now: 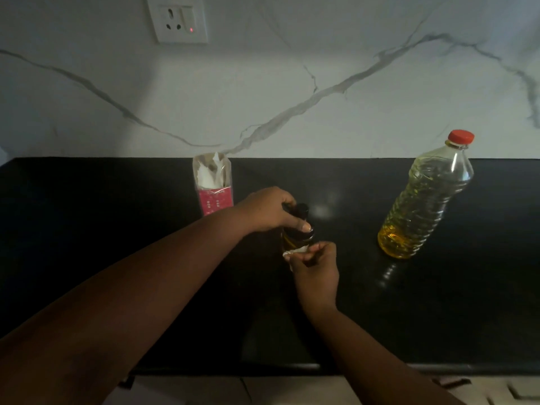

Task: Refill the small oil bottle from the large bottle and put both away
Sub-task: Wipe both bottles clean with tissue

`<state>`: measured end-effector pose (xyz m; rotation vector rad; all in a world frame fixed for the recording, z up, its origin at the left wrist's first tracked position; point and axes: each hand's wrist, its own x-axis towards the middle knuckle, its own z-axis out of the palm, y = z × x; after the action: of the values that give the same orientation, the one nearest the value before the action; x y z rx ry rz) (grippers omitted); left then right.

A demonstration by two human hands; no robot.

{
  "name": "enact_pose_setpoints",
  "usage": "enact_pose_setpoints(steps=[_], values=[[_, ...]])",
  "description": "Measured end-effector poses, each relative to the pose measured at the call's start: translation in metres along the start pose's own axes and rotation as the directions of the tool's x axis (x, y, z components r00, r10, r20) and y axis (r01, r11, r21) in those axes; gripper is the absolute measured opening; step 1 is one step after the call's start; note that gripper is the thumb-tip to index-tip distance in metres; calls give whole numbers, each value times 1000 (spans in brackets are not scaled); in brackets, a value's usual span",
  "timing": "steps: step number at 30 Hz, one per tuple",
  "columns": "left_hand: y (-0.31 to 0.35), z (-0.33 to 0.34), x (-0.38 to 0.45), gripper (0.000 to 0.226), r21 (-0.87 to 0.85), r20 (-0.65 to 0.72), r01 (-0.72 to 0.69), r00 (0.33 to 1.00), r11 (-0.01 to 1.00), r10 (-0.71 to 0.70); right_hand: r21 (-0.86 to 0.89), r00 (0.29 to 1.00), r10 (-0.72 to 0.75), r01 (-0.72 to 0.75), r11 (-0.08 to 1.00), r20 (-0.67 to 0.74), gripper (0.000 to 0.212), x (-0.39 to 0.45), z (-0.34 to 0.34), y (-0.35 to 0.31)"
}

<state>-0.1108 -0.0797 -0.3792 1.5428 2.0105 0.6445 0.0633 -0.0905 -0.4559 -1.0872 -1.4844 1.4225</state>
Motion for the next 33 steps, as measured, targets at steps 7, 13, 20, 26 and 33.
enact_pose_setpoints(steps=[7,13,20,26,33], values=[[-3,-2,6,43,-17,25,-47,999,999,47,-386,872,-415,488,783,261,37,-1,-21,-14],[1,-3,7,39,-27,54,-59,997,998,61,-625,720,-515,679,385,465,18,5,-7,-13],[1,-2,6,43,-29,82,-69,994,997,71,-689,723,-300,688,228,623,33,-5,-12,13],[2,-3,7,42,-37,64,-66,996,997,68,-634,621,-373,766,105,689,37,-1,3,-17],[0,-1,6,38,-48,56,-69,996,996,72,-680,668,-132,728,-92,733,44,1,11,-5]])
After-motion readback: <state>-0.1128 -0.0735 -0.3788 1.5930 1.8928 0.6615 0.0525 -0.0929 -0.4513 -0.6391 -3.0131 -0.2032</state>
